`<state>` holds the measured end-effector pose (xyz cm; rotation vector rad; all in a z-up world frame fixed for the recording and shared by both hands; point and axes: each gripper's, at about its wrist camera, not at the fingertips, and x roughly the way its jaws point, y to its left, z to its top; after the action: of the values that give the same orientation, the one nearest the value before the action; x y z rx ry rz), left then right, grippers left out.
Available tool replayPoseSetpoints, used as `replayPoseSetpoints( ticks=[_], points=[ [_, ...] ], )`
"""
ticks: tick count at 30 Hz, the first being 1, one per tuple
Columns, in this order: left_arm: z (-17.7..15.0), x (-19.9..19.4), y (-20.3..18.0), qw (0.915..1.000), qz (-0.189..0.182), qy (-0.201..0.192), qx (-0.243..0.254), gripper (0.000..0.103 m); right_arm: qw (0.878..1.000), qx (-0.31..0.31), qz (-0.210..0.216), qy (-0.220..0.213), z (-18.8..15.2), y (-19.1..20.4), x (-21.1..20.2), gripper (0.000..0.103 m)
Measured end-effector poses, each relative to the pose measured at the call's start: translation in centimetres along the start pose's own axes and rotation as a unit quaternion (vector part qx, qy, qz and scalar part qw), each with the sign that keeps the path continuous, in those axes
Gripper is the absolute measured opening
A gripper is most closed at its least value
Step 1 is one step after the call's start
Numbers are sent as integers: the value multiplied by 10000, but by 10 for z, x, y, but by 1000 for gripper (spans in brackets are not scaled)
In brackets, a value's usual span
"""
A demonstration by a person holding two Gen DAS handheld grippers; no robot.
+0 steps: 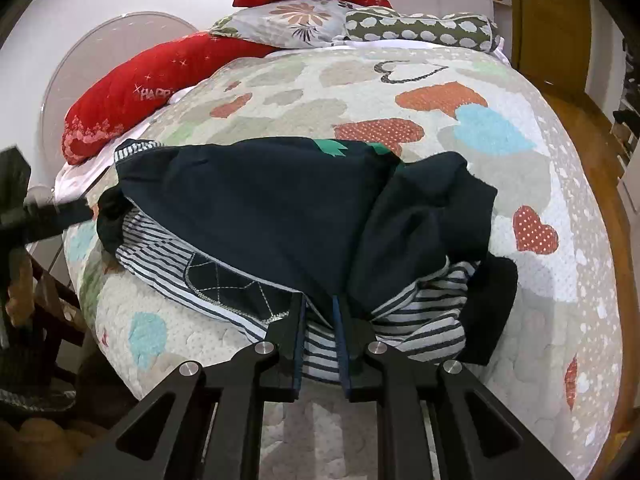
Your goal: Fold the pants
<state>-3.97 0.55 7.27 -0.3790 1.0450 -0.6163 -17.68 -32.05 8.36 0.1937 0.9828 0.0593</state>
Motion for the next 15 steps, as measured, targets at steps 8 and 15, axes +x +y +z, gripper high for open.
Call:
replayPoseSetpoints(
  ticks=[8,15],
  points=[
    [44,53,0,9968,5,341,-723,3,9999,149,26,-64,-1,-3,2,15],
    [11,25,4,9968,135,28,-789,3,9994,268,132,-147,-4,-6,0,15]
  ],
)
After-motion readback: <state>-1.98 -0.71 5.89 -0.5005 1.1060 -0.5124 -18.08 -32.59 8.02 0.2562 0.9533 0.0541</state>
